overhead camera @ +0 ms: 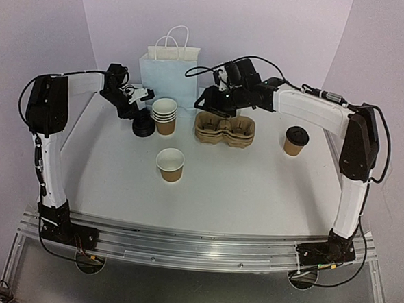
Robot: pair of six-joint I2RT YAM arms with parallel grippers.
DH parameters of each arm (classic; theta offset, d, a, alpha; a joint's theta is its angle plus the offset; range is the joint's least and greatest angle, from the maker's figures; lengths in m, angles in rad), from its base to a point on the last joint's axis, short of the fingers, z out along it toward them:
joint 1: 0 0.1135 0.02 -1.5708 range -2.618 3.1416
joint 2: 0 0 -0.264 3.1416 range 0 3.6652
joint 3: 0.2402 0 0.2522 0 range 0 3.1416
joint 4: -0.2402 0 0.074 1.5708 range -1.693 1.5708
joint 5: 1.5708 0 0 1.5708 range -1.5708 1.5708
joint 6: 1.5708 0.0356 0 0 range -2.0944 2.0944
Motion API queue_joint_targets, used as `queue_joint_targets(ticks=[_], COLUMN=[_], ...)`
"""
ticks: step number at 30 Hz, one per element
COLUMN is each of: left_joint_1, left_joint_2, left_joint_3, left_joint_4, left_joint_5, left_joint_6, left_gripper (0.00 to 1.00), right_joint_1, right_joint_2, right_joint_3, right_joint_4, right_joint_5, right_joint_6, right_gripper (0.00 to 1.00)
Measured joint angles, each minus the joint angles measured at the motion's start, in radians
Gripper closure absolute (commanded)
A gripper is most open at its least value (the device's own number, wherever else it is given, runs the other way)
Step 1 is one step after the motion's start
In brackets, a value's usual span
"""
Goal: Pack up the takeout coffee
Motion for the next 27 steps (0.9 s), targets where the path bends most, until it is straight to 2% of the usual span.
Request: queue_joint_targets(ticks=[6, 27], left_joint_1=[0.0, 0.023], left_joint_2=[0.0, -0.047], left_joint_3=[0.01, 0.003], left_joint_4=[0.004, 0.009], left_joint_5=[-0.001, -0.042], left_joint_6=[0.0, 0.053], left_gripper=[0.82, 0.91], right_joint_1=[-0.001, -0.001], right_joint_2=[0.012, 0.014], right_joint_3=[0.007, 0.009], right_joint_4=[0.0, 0.0], right_joint_5=[-0.006, -0.007], right_joint_6=[0.0, 0.0], right_gripper=[0.51, 0.52])
